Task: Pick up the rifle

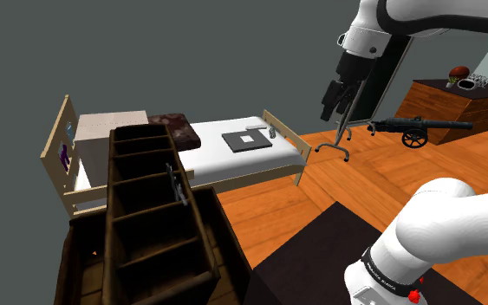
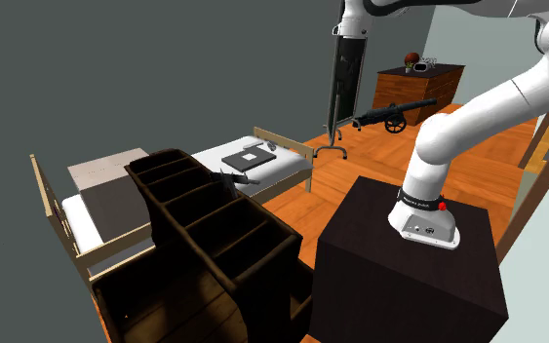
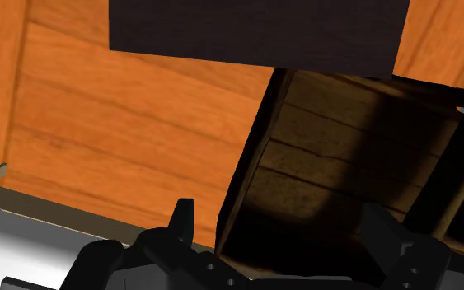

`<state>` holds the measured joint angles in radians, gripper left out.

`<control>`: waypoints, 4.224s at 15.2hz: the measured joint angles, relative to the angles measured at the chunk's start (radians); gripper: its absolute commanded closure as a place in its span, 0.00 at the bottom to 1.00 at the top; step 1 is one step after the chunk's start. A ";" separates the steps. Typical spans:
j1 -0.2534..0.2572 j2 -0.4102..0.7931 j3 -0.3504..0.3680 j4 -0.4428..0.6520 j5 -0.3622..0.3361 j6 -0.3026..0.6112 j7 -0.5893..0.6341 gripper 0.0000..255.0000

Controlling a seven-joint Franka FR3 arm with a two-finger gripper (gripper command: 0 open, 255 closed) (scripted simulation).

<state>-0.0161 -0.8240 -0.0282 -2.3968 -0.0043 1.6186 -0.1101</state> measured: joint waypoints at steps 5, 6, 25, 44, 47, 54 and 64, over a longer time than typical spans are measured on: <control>0.017 0.049 0.067 0.000 0.046 0.033 0.087 0.00; 0.022 0.064 0.088 -0.007 0.061 0.049 0.115 0.00; 0.070 0.638 0.442 0.294 0.152 0.250 0.651 0.00; 0.184 1.165 0.515 0.645 -0.023 0.349 0.996 0.00; 0.185 1.171 0.514 0.643 -0.025 0.357 0.997 1.00; 0.186 1.172 0.514 0.643 -0.026 0.358 0.997 1.00; 0.180 1.133 0.521 0.703 -0.008 0.263 0.995 1.00</control>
<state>0.1643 0.3091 0.4931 -1.6935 -0.0124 1.8813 0.8849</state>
